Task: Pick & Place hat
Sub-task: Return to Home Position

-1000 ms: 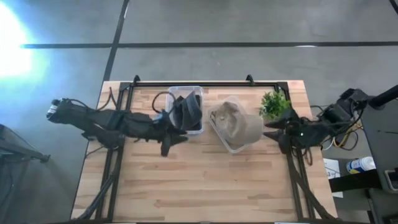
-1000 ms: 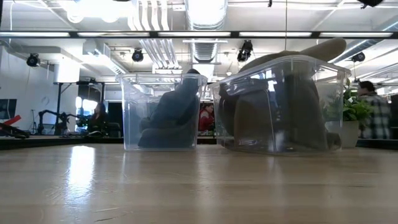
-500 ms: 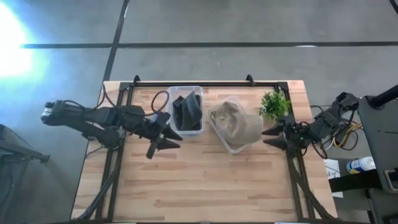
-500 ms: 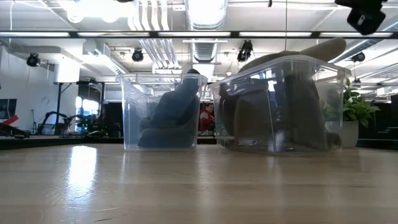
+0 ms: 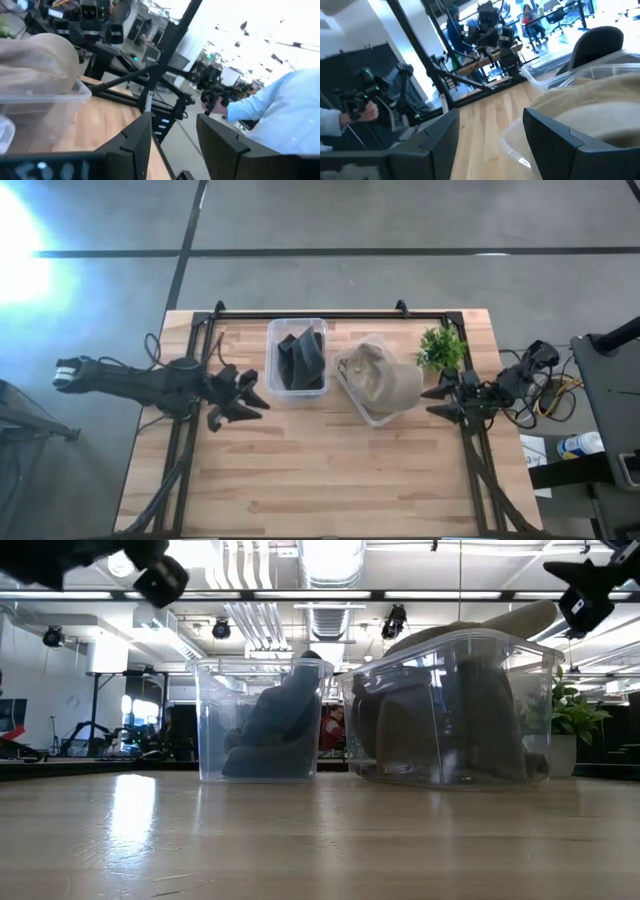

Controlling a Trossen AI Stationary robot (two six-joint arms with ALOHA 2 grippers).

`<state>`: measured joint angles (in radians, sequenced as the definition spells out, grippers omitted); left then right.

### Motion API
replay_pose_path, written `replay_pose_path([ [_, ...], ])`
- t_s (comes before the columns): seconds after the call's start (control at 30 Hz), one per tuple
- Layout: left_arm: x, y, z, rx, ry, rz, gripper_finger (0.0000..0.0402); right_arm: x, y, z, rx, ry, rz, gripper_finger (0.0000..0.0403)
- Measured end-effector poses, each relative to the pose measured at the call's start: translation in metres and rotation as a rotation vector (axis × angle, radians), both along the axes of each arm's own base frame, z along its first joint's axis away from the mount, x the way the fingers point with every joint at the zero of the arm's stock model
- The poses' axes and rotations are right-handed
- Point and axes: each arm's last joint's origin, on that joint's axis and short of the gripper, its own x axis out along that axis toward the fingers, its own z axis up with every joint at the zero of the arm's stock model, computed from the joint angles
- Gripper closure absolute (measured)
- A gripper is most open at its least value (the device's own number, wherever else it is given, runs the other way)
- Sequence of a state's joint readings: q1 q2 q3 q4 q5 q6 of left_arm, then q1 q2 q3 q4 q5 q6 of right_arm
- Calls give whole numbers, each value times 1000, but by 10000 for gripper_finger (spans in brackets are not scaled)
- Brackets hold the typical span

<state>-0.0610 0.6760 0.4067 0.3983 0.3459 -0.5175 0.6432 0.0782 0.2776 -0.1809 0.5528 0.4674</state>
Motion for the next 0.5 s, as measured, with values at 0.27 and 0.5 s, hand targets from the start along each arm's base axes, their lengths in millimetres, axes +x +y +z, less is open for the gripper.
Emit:
replay_pose_path([
  [0.27, -34, 6, -29, -16, -58, 29, 250, 1, 0, -16, 19, -66, -26, 188],
  [0.5, -47, 11, -53, -23, -75, 75, 250, 3, -2, -31, -40, -5, -136, 188],
])
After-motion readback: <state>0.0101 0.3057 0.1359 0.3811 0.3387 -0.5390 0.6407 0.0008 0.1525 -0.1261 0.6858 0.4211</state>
